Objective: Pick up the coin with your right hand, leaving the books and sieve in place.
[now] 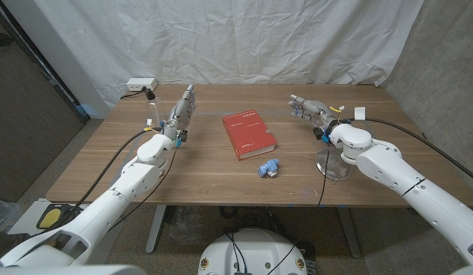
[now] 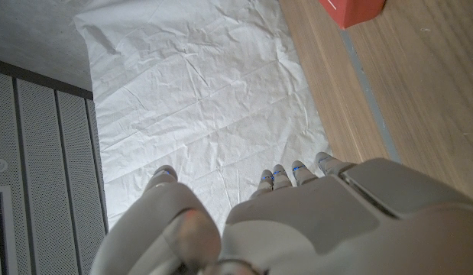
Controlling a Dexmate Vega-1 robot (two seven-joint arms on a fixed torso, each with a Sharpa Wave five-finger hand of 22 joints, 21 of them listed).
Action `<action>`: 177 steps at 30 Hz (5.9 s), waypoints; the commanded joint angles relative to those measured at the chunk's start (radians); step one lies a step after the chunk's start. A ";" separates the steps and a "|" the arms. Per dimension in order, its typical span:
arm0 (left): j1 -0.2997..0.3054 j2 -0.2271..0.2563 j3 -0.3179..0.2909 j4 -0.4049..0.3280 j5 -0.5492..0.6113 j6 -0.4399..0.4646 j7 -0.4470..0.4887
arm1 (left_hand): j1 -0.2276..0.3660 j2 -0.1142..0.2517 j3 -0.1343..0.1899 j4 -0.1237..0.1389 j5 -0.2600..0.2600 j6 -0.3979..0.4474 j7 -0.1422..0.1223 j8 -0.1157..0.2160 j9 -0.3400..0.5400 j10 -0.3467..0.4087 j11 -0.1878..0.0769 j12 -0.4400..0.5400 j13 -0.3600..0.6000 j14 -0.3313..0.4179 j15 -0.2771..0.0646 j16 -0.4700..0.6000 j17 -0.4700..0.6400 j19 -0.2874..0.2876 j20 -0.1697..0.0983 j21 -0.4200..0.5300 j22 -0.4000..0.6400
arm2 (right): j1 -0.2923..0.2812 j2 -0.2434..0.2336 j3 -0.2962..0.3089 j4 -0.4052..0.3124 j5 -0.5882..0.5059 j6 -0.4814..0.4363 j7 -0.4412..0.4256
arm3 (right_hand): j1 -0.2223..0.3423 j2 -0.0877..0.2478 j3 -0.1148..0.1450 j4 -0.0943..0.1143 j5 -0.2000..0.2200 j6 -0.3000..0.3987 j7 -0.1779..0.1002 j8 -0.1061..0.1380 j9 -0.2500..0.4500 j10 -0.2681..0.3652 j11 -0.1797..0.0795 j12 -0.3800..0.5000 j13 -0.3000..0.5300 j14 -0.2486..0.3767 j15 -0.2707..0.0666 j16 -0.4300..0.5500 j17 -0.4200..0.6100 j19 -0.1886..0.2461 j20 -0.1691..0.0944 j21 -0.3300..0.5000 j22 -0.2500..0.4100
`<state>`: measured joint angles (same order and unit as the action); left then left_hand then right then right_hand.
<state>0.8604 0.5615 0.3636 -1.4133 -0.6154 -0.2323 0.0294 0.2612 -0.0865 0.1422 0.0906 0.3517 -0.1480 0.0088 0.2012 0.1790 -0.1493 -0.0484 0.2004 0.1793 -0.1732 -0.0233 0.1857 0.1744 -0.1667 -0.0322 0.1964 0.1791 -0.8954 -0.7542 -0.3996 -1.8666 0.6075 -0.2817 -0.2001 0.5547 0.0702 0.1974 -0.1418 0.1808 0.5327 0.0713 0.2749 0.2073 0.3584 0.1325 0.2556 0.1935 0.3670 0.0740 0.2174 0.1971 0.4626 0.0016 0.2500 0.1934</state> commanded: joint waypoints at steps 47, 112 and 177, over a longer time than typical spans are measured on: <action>-0.031 0.001 0.016 0.029 -0.002 0.036 -0.021 | 0.023 0.010 -0.005 -0.009 0.002 -0.002 0.003 -0.005 0.006 -0.001 0.007 0.002 0.006 -0.009 0.013 0.002 0.006 -0.021 -0.018 0.005 0.003 | 0.298 -0.110 -0.110 -0.108 0.123 -0.614 0.104 | 0.075 0.010 0.041 -0.024 0.008 -0.020 -0.032 -0.033 0.003 0.094 -0.024 0.054 0.040 0.167 0.018 0.041 0.050 0.126 0.022 0.067 0.024; 0.024 0.027 0.013 -0.059 -0.007 0.085 0.020 | 0.028 0.015 -0.017 -0.010 -0.002 -0.004 -0.002 -0.006 0.007 0.003 0.004 0.002 0.007 -0.003 0.015 0.003 0.008 -0.023 0.005 0.006 0.005 | 0.749 0.016 -0.385 0.262 0.108 -0.972 0.484 | 0.332 -0.052 0.025 -0.007 0.008 0.076 -0.052 -0.056 0.091 0.771 -0.327 1.123 1.050 0.846 -0.293 0.900 1.044 0.467 -0.219 0.809 0.575; 0.036 0.045 0.020 -0.093 -0.008 0.115 0.017 | 0.035 0.023 -0.029 -0.009 -0.006 -0.018 0.007 -0.008 0.009 0.000 0.016 0.002 0.007 0.004 0.035 0.004 0.009 -0.021 0.013 0.008 0.006 | 0.830 0.172 -0.478 0.523 0.052 -0.972 0.545 | 0.355 -0.050 0.074 0.006 0.003 0.079 -0.008 -0.018 0.276 0.768 -0.331 1.313 1.050 0.918 -0.294 1.215 1.043 0.602 -0.228 0.877 0.636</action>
<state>0.9128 0.6157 0.3665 -1.5251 -0.6279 -0.1209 0.0660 0.2836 -0.0641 0.1159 0.0813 0.3476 -0.1626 0.0126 0.1897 0.1837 -0.1457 -0.0375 0.2004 0.1838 -0.1673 0.0035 0.1857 0.1789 -0.1719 -0.0270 0.2002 0.1788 -0.0665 -0.5998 -0.8741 -1.3684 0.6623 -1.2527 0.3462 0.9085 0.0215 0.2653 -0.1376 0.1854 0.6037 0.0439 0.2485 0.4801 1.1231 -0.1942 1.5645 1.2383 1.2895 -0.2216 1.4241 1.2383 1.0649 -0.1842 1.1307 0.8287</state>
